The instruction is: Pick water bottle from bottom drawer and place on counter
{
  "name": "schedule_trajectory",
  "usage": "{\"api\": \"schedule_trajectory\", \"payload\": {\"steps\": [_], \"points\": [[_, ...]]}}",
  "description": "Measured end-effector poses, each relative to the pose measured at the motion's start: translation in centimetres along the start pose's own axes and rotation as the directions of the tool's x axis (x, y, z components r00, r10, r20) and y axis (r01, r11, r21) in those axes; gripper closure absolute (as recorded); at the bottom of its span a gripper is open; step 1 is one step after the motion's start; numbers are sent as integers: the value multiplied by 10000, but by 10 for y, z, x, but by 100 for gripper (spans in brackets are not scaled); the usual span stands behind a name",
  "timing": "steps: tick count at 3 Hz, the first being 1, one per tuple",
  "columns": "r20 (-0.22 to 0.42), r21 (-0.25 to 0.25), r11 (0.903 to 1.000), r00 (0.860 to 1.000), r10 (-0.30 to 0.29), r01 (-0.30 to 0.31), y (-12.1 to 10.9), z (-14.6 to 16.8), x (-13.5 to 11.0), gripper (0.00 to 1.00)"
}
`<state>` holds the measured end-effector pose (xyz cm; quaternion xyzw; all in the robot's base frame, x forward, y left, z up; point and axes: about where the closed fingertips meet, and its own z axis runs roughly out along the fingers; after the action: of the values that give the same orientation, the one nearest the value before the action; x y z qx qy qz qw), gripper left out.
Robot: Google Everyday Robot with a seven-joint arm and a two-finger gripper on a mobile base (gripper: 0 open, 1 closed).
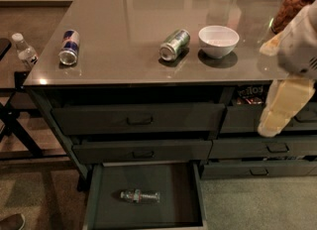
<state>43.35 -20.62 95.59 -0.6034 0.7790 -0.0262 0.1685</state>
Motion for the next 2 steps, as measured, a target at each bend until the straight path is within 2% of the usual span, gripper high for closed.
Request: {"api": "schedule_trajectory", "payload": {"steps": [1, 2], "points": [[176, -865, 9962, 9998, -50, 65, 38, 53, -15, 0], [-9, -1196, 9928, 10000, -86, 85, 52, 68, -10, 0]]}}
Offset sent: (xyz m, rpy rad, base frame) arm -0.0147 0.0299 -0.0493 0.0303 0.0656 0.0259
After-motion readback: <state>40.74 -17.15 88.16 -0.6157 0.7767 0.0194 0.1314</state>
